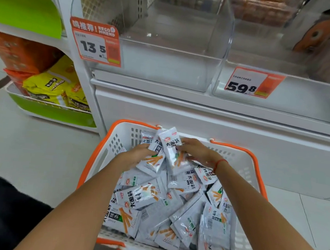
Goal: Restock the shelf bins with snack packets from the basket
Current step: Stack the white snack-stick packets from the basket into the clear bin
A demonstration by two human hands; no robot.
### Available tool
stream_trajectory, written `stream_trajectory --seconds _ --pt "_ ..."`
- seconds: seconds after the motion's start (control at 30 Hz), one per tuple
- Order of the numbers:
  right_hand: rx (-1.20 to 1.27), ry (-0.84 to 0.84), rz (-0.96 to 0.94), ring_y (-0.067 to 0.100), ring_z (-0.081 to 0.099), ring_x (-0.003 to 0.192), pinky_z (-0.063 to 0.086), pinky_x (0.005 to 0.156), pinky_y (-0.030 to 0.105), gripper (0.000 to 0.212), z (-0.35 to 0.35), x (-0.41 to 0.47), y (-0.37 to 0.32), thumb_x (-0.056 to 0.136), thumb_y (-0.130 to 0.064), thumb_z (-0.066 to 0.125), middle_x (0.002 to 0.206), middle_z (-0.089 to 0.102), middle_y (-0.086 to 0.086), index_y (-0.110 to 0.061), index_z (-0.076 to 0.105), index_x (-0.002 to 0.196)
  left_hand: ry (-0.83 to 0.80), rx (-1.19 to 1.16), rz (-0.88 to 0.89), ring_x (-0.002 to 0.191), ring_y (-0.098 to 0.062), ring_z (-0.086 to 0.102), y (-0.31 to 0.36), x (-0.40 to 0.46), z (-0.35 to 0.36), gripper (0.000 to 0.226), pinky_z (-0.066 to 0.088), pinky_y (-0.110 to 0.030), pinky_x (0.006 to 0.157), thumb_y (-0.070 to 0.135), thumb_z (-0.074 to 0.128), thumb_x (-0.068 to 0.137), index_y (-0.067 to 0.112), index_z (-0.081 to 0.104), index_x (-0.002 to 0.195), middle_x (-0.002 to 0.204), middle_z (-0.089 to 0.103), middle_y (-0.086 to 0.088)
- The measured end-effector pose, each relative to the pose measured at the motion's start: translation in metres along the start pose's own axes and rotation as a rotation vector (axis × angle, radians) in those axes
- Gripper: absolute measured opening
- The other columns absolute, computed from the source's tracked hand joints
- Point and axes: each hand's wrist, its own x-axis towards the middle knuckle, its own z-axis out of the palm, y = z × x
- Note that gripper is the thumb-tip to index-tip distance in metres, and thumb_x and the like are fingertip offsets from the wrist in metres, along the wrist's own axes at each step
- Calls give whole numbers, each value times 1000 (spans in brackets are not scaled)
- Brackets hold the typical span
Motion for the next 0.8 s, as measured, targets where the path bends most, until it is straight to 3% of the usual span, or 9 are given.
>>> stream_trajectory --seconds 0.07,0.17,0.3,0.37,0.5,0.6,0.67,0.7,0.8 --pt "81 12 36 12 57 70 45 54 20 17 4 -4 -2 96 -10 51 87 60 9 -2 59 109 43 -130 23 100 -24 60 0 2 5 35 50 -33 83 13 44 99 15 44 134 126 59 -11" --pt "193 94 12 10 61 71 51 56 19 5 17 -8 -2 93 -11 59 83 62 3 -10 60 97 89 -241 52 87 -21 60 1 -1 12 30 51 -32 73 15 35 102 17 44 130 119 61 -12" --pt "296 222 -60 12 59 67 52 58 15 6 40 -14 -2 88 -7 64 76 62 4 -10 63 84 93 -318 57 74 -19 56 4 -11 20 25 48 -29 64 21 30 102 11 53 100 87 60 -11" --pt "333 301 -117 11 56 63 47 53 9 5 51 -17 -5 85 -3 67 72 62 4 -8 65 85 103 -341 73 74 -19 57 3 -16 22 23 47 -29 66 24 34 101 15 54 95 84 60 -8" --pt "370 355 -151 6 60 68 46 53 6 28 68 -18 -12 80 -5 73 82 67 3 0 68 107 140 -260 167 114 -27 56 -3 -25 18 34 47 -39 94 22 42 100 19 45 134 127 58 -9" --pt "357 338 -137 15 63 73 53 66 20 29 75 -13 -15 82 -10 72 94 69 11 -1 67 110 251 -184 194 132 -27 41 -11 -25 12 47 33 -48 110 26 42 100 23 31 145 147 41 -5" --pt "188 395 -89 20 65 72 56 73 31 24 70 -6 -9 88 -11 64 107 67 18 -1 64 110 340 -174 176 138 -27 31 -13 -26 5 52 25 -45 114 26 39 101 20 21 149 153 30 -3" --pt "-40 419 -41 24 67 76 58 78 37 23 64 -2 -4 90 -10 59 112 66 20 1 63 109 370 -182 163 140 -27 27 -13 -27 3 53 23 -44 114 25 37 102 19 18 151 154 26 -3" --pt "-734 225 147 33 61 102 53 90 43 32 53 -1 11 91 -16 52 119 59 20 3 54 116 428 -209 120 140 -27 26 -18 -21 -5 53 23 -44 112 24 36 102 17 17 151 154 24 -5"
